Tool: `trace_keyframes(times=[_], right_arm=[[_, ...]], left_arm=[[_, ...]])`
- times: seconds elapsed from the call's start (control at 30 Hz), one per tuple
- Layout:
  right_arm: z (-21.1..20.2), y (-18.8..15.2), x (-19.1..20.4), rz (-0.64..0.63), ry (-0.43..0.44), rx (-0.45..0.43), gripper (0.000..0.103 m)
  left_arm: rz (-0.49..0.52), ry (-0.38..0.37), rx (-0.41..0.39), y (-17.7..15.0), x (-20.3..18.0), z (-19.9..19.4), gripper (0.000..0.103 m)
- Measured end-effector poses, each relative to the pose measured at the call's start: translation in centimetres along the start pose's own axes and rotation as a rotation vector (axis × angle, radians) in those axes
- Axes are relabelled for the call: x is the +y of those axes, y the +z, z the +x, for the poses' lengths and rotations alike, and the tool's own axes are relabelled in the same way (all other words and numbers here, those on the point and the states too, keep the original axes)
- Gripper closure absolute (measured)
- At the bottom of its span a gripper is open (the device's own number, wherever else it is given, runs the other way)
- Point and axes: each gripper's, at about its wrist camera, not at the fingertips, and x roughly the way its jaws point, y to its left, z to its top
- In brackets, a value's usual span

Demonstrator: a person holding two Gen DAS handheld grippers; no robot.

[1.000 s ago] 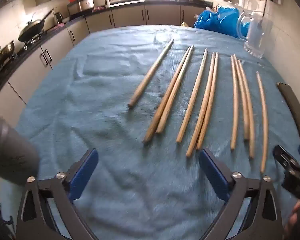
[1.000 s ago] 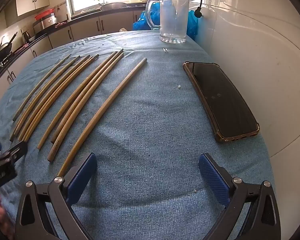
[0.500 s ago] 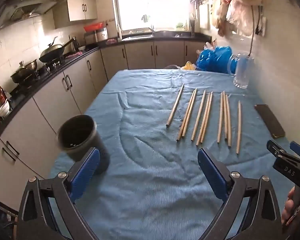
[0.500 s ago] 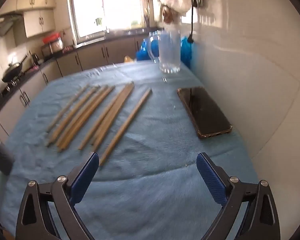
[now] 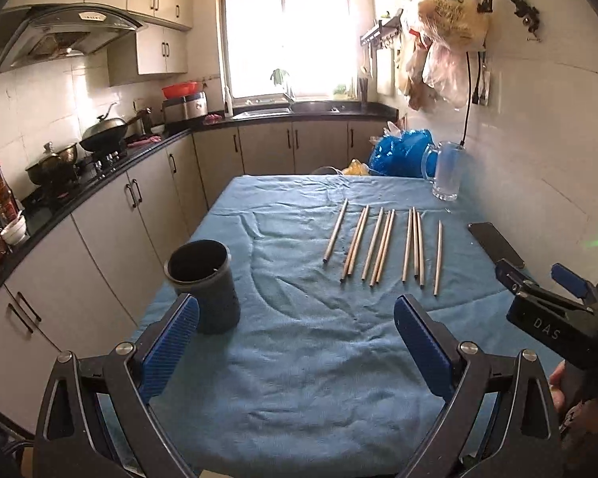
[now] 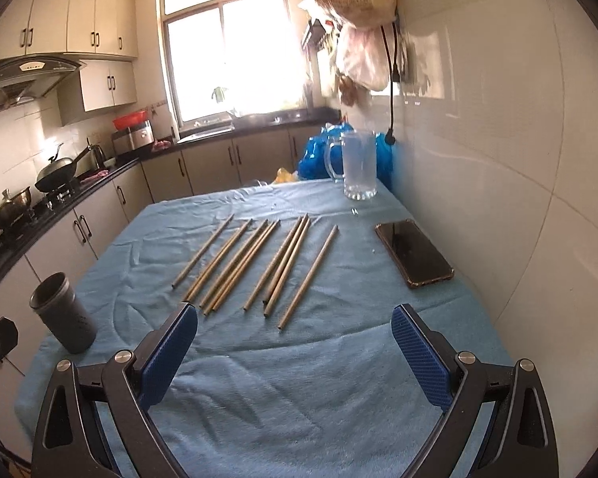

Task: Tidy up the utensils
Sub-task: 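Move both grippers open toward the row of wooden chopsticks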

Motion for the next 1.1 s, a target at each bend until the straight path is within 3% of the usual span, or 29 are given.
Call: trace_keyframes(times=[0.37, 1.1], right_arm=[[-2.7, -0.1, 0.9, -0.013, -0.029, -0.074, 0.003], [-1.2, 0.0, 0.2, 0.018, -0.026, -0.053, 0.003]], left_arm=[[-0.062, -0.008, -0.030, -0.5, 2.3, -1.3, 0.005], [-0.039, 0.013, 0.007, -0.9, 2.1, 0.8, 0.005]])
